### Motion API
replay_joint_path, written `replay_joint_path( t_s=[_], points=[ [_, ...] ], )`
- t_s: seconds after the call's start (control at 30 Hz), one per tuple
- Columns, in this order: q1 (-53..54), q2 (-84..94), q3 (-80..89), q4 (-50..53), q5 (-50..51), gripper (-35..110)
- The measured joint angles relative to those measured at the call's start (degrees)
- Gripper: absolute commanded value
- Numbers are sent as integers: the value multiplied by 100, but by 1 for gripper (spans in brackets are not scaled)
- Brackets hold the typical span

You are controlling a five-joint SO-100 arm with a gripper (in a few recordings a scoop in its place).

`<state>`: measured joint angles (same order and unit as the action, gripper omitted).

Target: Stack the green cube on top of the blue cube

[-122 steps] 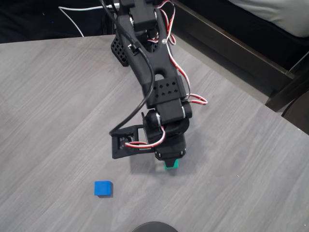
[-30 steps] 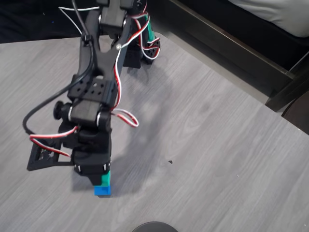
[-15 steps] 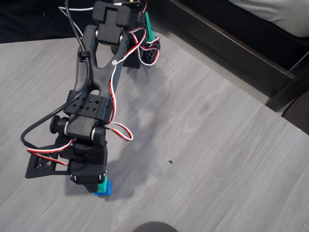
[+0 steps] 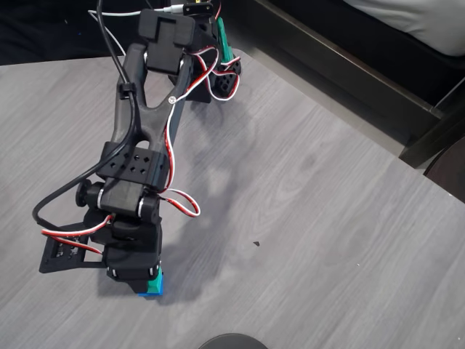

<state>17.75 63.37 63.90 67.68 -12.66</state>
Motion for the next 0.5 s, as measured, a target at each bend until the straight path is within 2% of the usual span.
replay_joint_path(
  t_s=[0.2, 0.33, 0.5],
  points=[
    [0, -88, -70, 9, -105, 9],
    [9, -167, -123, 18, -158, 27],
    [88, -290, -123, 26, -360, 34]
  ],
)
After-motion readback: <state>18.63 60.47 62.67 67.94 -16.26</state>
